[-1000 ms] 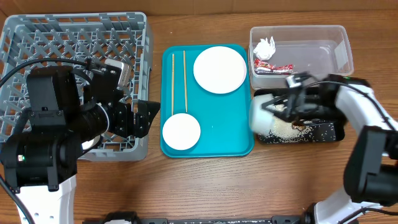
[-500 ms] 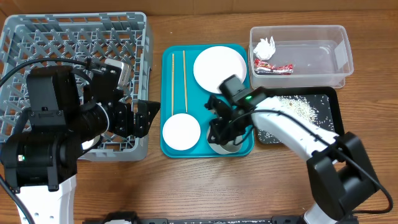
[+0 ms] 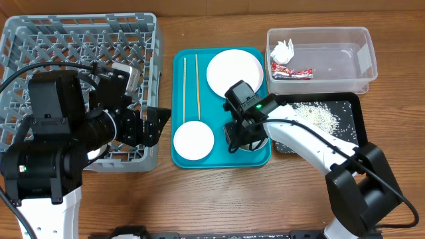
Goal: Sort waste into correct bins and load items into the dishwasher
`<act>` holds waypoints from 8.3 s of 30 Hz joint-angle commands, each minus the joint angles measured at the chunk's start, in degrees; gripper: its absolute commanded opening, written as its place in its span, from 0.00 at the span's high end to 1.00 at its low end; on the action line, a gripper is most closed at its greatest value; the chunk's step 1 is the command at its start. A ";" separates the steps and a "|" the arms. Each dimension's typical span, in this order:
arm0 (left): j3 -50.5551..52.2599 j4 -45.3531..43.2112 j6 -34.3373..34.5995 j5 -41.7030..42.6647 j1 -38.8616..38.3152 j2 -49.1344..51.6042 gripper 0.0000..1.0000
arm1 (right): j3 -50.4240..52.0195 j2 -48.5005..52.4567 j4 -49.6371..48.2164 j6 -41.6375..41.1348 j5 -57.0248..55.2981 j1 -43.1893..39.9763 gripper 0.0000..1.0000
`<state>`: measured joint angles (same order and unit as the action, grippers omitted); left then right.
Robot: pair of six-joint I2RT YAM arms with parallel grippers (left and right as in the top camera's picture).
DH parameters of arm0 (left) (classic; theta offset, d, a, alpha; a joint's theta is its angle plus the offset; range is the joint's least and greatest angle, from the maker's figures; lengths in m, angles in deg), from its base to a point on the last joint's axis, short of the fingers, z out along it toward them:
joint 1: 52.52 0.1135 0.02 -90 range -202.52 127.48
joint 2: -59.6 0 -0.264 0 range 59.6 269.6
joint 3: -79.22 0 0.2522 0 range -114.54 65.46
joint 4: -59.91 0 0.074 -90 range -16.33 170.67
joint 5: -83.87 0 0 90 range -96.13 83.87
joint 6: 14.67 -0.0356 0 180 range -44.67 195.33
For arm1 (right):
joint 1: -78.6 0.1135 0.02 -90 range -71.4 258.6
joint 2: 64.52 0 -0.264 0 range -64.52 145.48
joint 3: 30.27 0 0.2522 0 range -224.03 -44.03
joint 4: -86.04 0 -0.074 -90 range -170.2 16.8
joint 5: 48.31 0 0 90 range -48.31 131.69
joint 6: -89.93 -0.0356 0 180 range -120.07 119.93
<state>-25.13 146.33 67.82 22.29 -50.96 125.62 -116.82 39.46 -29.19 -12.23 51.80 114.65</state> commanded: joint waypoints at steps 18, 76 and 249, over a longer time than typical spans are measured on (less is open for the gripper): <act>0.96 16.55 40.54 -48.39 1.90 -0.87 0.00 | -22.84 -0.04 10.86 1.42 5.88 0.70 0.76; 16.70 -0.44 27.61 -42.53 18.69 30.05 0.44 | -22.84 -0.04 12.83 1.49 5.86 0.68 0.76; 19.23 -20.92 26.03 -21.38 -19.56 33.62 0.36 | -22.08 -0.04 21.92 -17.42 -2.36 -16.41 0.43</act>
<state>0.05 124.39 95.05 2.18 -72.62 159.06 -138.68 39.68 -7.10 -30.00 49.79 98.19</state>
